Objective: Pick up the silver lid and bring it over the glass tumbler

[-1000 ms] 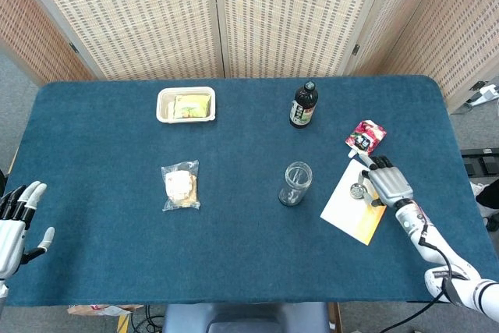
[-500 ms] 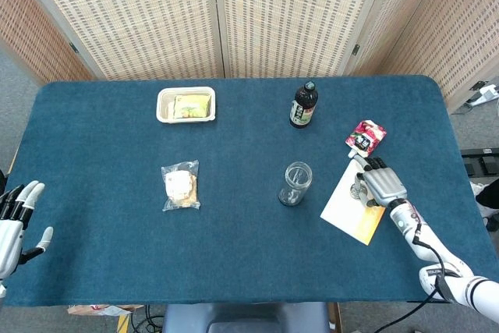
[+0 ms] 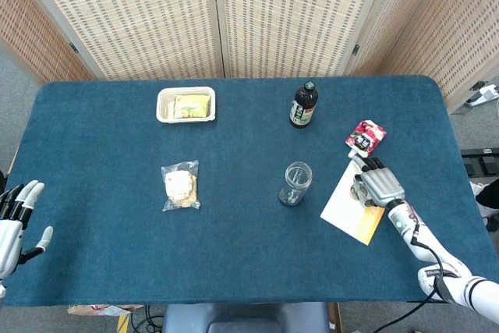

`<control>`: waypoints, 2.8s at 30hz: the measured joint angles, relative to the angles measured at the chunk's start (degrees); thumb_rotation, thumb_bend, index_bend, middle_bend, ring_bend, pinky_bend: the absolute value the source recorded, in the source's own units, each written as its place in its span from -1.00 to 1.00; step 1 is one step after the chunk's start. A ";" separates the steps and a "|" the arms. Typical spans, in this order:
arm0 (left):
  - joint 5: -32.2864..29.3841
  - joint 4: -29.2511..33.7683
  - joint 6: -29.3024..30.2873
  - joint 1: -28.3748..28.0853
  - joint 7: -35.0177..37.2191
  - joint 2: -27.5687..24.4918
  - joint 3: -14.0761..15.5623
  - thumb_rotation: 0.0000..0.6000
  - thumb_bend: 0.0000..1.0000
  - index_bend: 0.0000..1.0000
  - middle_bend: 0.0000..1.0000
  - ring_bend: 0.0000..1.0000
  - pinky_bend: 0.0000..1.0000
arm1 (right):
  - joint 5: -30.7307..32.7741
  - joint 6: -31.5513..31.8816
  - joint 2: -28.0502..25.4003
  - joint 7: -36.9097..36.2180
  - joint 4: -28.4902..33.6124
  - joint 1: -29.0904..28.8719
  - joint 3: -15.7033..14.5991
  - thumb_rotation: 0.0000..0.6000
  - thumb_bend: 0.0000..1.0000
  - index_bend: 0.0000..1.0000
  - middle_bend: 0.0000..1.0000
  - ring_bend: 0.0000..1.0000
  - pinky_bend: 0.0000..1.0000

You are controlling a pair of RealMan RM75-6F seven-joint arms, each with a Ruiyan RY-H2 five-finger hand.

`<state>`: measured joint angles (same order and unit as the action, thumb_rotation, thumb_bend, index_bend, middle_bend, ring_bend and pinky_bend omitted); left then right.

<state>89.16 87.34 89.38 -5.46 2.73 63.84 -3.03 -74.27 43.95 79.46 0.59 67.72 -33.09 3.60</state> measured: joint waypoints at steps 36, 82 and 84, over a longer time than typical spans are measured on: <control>-0.41 0.22 -1.01 -0.59 -1.89 0.79 -0.15 1.00 -0.29 -1.00 -0.90 -1.00 -0.90 | 6.00 10.76 -23.50 16.76 38.29 -1.46 7.37 1.00 0.15 0.15 -0.92 -1.00 -1.00; 0.40 0.77 2.18 1.41 2.87 -1.75 -0.11 1.00 -0.29 -1.00 -0.90 -1.00 -0.90 | 20.21 13.20 -16.06 34.18 44.27 -14.68 6.18 1.00 0.15 0.15 -0.92 -1.00 -1.00; 0.40 0.79 2.21 1.42 2.86 -1.75 -0.14 1.00 -0.29 -1.00 -0.90 -1.00 -0.90 | 20.05 13.03 -15.92 33.79 43.70 -14.65 5.91 1.00 0.15 0.15 -0.92 -1.00 -1.00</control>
<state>89.56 88.13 91.59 -4.04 5.59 62.10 -3.16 -54.22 56.98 63.54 34.38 111.42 -47.74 9.51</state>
